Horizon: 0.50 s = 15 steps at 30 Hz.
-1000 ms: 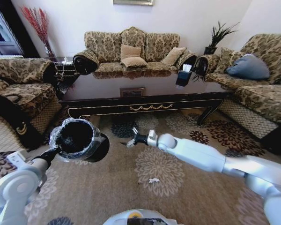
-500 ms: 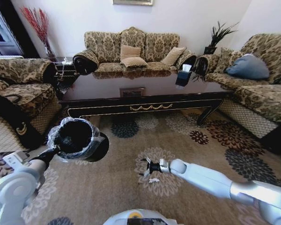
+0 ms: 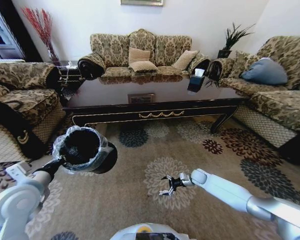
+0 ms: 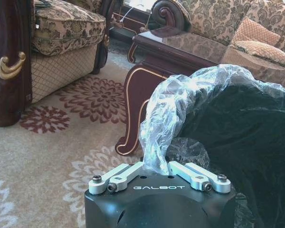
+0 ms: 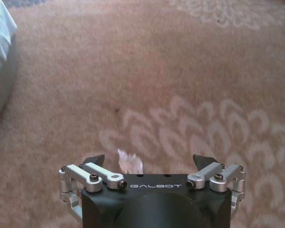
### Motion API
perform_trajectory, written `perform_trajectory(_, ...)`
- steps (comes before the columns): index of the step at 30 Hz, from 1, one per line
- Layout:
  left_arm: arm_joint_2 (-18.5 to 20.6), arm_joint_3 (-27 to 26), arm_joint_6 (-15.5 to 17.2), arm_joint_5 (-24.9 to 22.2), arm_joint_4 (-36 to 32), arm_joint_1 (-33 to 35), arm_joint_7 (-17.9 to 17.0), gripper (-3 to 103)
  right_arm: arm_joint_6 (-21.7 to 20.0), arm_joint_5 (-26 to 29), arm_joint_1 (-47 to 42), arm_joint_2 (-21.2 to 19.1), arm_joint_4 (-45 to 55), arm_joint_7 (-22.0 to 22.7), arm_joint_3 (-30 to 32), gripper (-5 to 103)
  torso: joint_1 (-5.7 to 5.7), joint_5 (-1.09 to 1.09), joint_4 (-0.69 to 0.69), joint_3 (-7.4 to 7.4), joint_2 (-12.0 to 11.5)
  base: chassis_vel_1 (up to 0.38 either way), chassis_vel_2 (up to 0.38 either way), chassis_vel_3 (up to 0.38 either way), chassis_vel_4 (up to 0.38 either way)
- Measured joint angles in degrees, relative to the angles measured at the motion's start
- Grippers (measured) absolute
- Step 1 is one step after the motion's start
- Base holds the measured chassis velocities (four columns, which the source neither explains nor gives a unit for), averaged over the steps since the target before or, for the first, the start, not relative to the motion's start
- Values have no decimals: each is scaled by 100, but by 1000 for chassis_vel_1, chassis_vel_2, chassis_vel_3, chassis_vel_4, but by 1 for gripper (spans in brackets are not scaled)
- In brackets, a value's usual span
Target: Move to the front of the table and pick up the trash from the floor, then place it into the trash bin.
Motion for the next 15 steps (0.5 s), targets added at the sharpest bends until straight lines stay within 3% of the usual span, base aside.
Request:
perform_trajectory(8, 50, 30, 0, 1, 5, -18, 5, 2, 63, -99, -189, 36, -286, 237, 156, 100, 0, -1, 0, 0, 0, 0, 0, 0, 0)
perform_trajectory(11, 73, 46, 0, 1, 35, -31, 8, 2, 3, 190, -224, 36, -304, 365, 155, 101, 0, -1, -1, 0, 0, 0, 0, 0, 0)
perform_trajectory(15, 79, 67, 0, 5, 58, -54, 9, 2, -43, 360, -240, 43, -303, 405, 103, 88, 0, -1, 0, 0, 0, 0, 0, 0, 0)
